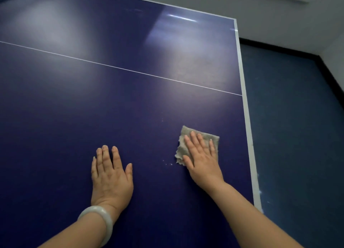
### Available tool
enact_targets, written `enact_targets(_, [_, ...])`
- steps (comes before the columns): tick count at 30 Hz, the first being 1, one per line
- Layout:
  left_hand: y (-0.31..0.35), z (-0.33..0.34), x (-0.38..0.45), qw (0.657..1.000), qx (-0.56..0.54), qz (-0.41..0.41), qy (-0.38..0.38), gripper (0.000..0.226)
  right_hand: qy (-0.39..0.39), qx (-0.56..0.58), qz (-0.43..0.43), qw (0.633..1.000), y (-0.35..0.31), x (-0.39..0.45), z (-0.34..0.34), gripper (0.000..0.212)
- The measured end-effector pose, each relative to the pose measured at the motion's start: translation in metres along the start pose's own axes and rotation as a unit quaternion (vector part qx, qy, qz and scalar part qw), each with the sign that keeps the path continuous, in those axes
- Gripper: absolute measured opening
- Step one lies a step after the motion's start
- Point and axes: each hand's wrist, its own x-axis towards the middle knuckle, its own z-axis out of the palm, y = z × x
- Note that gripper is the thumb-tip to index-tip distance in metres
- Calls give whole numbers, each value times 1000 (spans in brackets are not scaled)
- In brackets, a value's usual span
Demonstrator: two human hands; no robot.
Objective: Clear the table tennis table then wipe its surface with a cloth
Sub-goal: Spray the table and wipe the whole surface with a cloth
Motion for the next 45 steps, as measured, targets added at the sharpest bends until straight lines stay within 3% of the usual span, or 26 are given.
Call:
enact_targets(2, [0,1,0,1000,8,0,3,75,-12,-1,-56,998,15,0,-2,68])
enact_targets(3, [0,2,0,1000,10,1,3,75,3,6,-40,999,31,5,-6,69])
enact_targets(8, [-1,2,-2,1000,20,5,7,73,54,59,203,976,103,61,-29,65])
enact_targets(14, [-5,8,-1,999,32,14,27,69,70,166,322,929,109,162,-61,66])
enact_targets(21, [-5,10,0,998,43,20,41,71,16,101,216,971,-12,245,-41,70])
enact_targets(26, [-5,10,0,998,52,18,41,70,-35,0,-54,998,-128,218,-1,63])
enact_targets(29, [-4,9,0,998,54,14,34,71,-67,-28,-156,985,-124,196,2,61])
enact_targets(31, [-3,9,0,998,52,15,30,71,-58,-33,-131,989,-85,192,-6,62])
enact_targets(34, [-3,8,0,999,42,13,29,71,4,-36,62,997,5,180,-25,61])
enact_targets(37, [-3,8,1,999,33,11,25,72,37,-12,269,962,73,155,-41,64])
enact_targets(39, [-2,8,1,999,35,12,20,73,45,7,335,941,71,146,-38,65])
enact_targets(42, [-3,7,0,999,41,10,19,72,61,23,309,949,11,148,-21,65])
enact_targets(45, [-3,8,0,999,43,9,16,72,30,-7,108,994,-75,145,2,64])
